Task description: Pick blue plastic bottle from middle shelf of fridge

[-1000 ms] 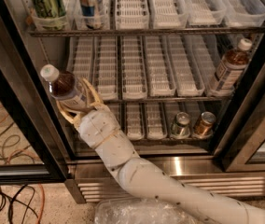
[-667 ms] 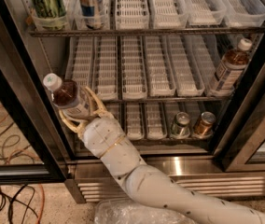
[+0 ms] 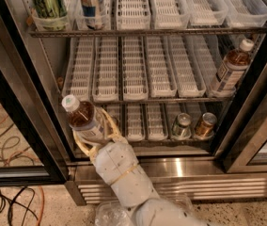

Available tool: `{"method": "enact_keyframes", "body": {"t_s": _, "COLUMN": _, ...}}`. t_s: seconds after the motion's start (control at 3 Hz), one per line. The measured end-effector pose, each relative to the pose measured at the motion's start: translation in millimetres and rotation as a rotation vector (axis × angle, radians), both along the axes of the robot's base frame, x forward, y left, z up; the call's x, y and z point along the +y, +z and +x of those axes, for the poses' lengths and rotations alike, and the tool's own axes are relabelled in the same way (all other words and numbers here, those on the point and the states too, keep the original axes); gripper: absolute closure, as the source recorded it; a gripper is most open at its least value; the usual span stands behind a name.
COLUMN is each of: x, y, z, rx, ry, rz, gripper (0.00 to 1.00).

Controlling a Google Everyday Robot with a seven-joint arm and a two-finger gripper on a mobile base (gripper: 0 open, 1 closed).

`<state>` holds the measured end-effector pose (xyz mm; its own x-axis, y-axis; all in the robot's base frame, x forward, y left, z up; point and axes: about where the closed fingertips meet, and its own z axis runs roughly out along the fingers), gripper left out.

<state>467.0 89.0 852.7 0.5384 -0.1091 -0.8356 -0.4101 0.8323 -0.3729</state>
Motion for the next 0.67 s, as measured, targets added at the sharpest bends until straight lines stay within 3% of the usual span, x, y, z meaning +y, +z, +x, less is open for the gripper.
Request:
{"method": "enact_keyframes", "body": {"t_s": 0.33, "x": -22.3, "y": -10.7, "z": -25.5, "rx": 0.019, "ry": -0.086, "rz": 0.011, "gripper": 1.0}}
{"method": "enact_keyframes", "body": {"t_s": 0.67, "x": -22.7, "y": -12.4, "z": -27.4, "rx": 0.02, "ry": -0.092, "rz": 0.012, "gripper": 1.0}}
